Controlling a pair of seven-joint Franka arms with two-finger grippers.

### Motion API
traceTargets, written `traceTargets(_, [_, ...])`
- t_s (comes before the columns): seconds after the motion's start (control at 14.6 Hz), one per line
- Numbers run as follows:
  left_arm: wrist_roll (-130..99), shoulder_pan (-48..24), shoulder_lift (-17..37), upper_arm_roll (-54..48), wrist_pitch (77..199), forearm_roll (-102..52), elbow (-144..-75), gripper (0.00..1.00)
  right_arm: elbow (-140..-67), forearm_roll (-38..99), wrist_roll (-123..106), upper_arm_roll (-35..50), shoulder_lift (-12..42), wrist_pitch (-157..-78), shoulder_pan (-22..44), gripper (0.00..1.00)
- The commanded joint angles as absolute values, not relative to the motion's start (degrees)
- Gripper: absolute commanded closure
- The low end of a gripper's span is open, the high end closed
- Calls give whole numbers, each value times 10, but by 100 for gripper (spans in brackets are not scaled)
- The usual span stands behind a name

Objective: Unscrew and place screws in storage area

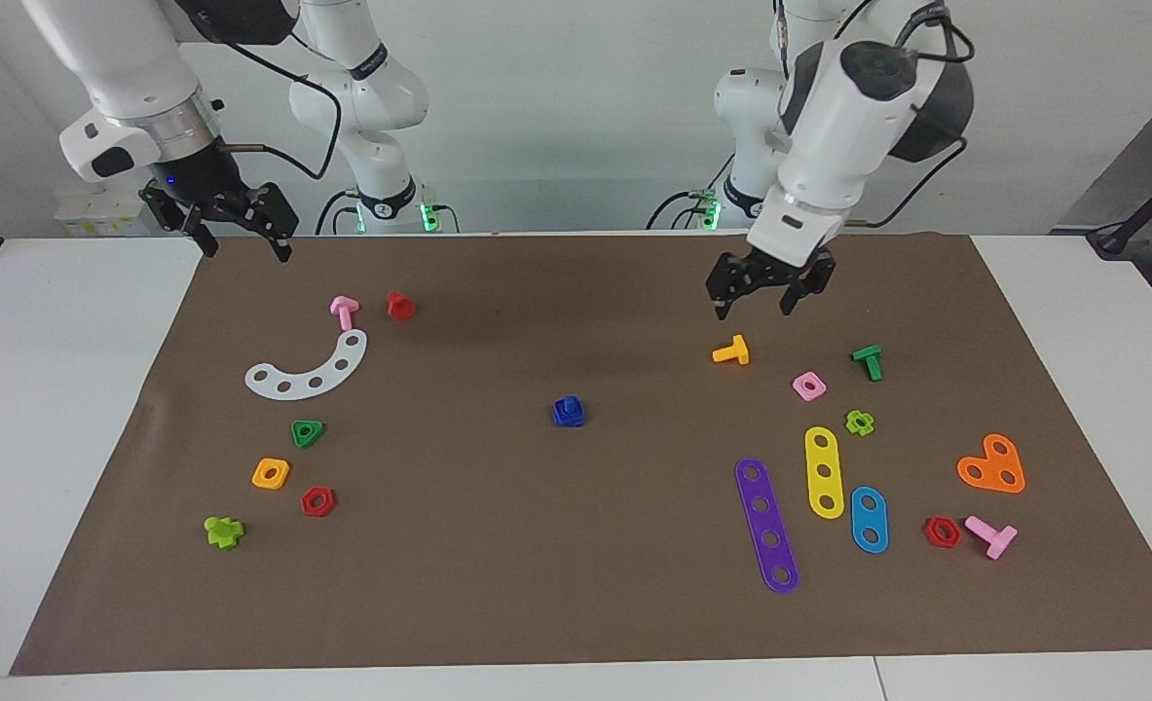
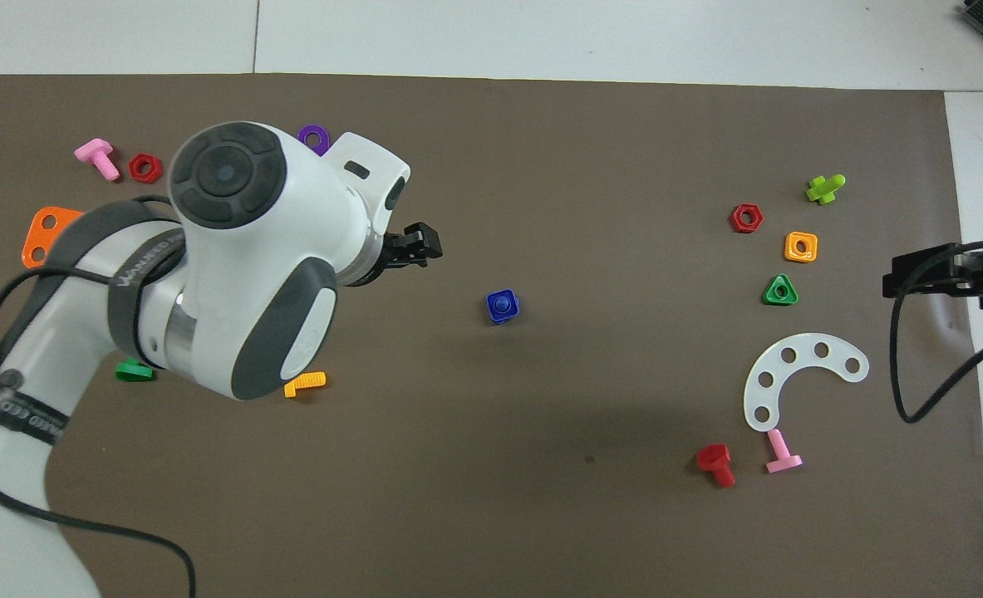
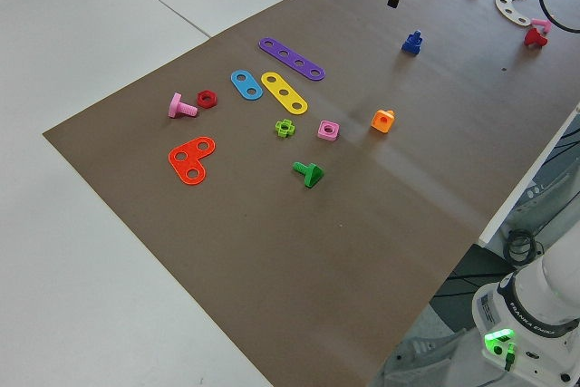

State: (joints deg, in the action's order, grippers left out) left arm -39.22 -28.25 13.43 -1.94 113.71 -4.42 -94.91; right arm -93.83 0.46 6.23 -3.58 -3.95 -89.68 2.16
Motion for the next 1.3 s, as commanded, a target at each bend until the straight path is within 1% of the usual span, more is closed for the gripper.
traceTargets(0.0, [-466,-330,226,-7,1153,-48,-863,6,-958,1,40,-33,-54,-911,15,0])
traceTargets(0.07, [-487,-349,264,-5,1160,-44,-834,6,-958,1,40,-33,-54,-911,14,0])
traceTargets(0.14, [-496,-362,286,-6,1179,-38,-821,6,-958,1,40,-33,-54,-911,14,0])
traceTargets(0.34, [-502,-389,313,-6,1218,-29,-827,8,-959,1,40,-33,-55,-911,15,0])
traceTargets(0.62, [-501,-400,313,-6,1270,-13,-882,15,-959,1,40,-33,-55,-911,14,0])
traceTargets(0.75, [-499,-405,315,-6,1273,-5,-896,19,-959,1,40,-33,-55,-911,14,0])
traceTargets(0.89, [-497,-405,314,-7,1265,-4,-898,21,-959,1,40,-33,-55,-911,14,0])
traceTargets(1.09, [-497,-410,314,-7,1271,-4,-917,30,-959,1,40,-33,-55,-911,14,0])
traceTargets(1.23, [-497,-411,314,-8,1274,-4,-917,35,-959,1,40,-33,-55,-911,14,0])
